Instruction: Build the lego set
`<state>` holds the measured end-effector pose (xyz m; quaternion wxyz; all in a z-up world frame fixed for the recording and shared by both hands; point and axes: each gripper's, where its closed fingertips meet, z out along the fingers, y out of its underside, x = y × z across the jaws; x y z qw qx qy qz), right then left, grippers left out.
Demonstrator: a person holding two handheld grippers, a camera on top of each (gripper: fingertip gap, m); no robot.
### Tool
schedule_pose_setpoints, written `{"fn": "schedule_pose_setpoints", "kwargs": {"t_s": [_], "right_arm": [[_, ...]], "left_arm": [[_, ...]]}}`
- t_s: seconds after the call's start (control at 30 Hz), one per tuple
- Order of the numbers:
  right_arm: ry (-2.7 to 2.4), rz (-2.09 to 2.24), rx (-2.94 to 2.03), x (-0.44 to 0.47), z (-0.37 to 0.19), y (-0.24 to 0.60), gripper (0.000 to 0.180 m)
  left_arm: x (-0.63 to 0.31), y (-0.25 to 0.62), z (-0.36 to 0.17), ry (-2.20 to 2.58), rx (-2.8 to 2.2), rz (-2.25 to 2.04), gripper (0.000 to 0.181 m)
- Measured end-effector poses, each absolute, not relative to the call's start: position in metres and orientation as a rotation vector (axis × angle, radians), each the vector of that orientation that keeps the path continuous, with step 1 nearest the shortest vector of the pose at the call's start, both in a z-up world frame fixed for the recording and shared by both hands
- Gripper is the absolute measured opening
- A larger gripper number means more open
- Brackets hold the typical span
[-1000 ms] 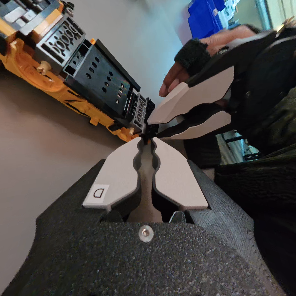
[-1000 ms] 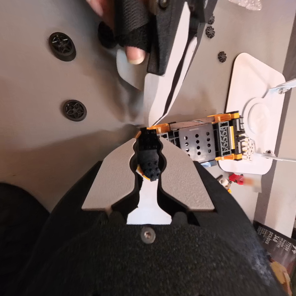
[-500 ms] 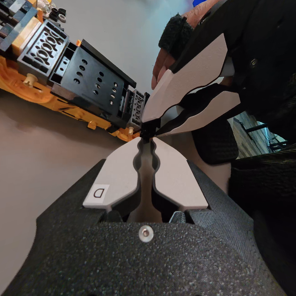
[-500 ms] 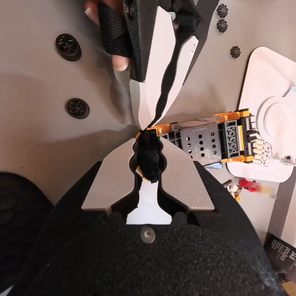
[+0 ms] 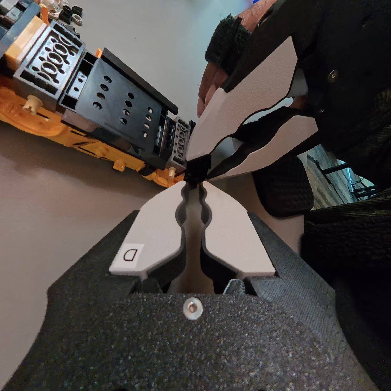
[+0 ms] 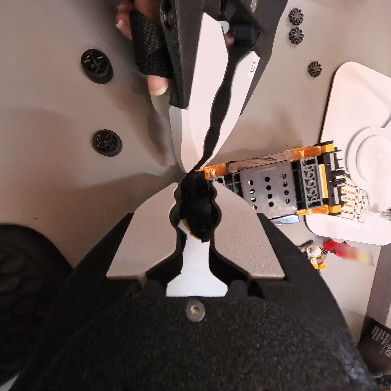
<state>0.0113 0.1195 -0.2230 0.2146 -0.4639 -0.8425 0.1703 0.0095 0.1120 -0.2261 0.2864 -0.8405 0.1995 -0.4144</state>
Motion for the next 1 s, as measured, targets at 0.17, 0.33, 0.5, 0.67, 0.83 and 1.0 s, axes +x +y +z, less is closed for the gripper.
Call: {"fn": "schedule_pose_setpoints", "kwargs": {"t_s": [0.17, 0.33, 0.5, 0.67, 0.83, 1.0], "right_arm": [[-2.325, 0.48, -1.276, 0.011, -0.221, 0.12, 0.025], [-2.318, 0.489, -1.256, 0.011, -0.22, 0.12, 0.025], [-2.315, 0.482, -1.237, 0.012, -0.218, 0.121, 0.026], [-2.312, 0.467, -1.215, 0.015, -0.218, 0.124, 0.028], [-2.304, 0.441, -1.188, 0.017, -0.216, 0.126, 0.028], [-2.288, 0.438, -1.186, 0.019, -0.216, 0.128, 0.029]], "left_arm": [[0.01, 0.112, -0.226, 0.533, -2.245, -1.11, 0.009], [0.011, 0.112, -0.226, 0.537, -2.243, -1.108, 0.009], [0.013, 0.112, -0.225, 0.546, -2.239, -1.106, 0.01], [0.019, 0.11, -0.223, 0.573, -2.219, -1.12, 0.01], [0.025, 0.109, -0.222, 0.605, -2.216, -1.109, 0.01], [0.026, 0.11, -0.223, 0.619, -2.217, -1.077, 0.01]]}}
